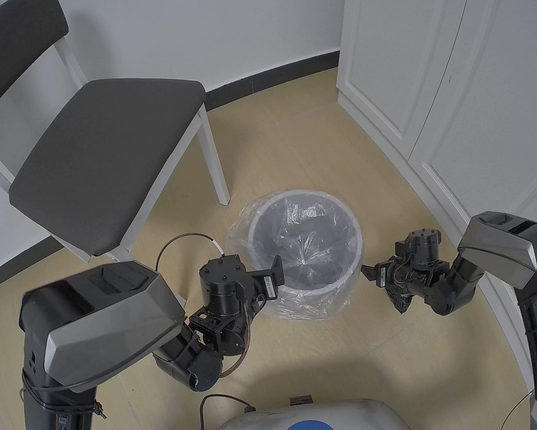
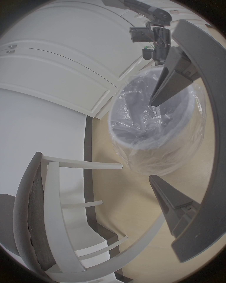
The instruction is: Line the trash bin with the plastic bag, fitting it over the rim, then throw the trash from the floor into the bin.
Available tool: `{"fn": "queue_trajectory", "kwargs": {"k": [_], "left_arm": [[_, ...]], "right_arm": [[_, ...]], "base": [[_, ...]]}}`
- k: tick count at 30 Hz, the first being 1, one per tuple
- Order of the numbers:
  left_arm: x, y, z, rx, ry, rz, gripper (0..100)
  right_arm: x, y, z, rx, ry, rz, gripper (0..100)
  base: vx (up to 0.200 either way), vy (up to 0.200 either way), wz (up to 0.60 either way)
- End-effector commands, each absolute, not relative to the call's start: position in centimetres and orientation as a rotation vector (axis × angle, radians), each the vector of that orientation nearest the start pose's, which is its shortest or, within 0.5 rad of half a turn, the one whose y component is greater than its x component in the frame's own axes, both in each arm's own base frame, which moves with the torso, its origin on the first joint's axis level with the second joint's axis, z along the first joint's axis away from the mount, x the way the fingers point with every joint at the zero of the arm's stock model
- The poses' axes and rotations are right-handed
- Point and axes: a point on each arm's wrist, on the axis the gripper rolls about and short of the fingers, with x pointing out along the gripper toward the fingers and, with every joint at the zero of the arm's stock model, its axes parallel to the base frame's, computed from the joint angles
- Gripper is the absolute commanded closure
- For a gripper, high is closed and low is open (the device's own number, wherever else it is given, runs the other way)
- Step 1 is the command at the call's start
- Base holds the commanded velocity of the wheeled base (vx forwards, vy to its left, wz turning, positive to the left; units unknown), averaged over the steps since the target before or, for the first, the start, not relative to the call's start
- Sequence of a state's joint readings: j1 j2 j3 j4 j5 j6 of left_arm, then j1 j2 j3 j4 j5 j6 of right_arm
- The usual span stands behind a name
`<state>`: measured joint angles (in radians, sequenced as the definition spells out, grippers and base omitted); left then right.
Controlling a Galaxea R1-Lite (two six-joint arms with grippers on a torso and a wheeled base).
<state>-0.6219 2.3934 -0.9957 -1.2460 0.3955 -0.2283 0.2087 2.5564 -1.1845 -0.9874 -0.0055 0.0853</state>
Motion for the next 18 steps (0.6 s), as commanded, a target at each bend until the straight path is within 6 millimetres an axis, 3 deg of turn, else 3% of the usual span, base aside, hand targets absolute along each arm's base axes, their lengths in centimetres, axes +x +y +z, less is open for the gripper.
{"fn": "queue_trajectory", "kwargs": {"k": [1,18], "left_arm": [[35.0,-24.0,2.8,-0.157,0.148,-0.211,0],[34.9,-24.1,2.8,-0.155,0.146,-0.215,0]], "right_arm": [[44.2,8.9,1.2,0.051,0.307,0.170,0],[47.1,10.1,1.8,0.107,0.082,0.095,0]], "base": [[0.000,0.000,0.00],[0.000,0.000,0.00]]}}
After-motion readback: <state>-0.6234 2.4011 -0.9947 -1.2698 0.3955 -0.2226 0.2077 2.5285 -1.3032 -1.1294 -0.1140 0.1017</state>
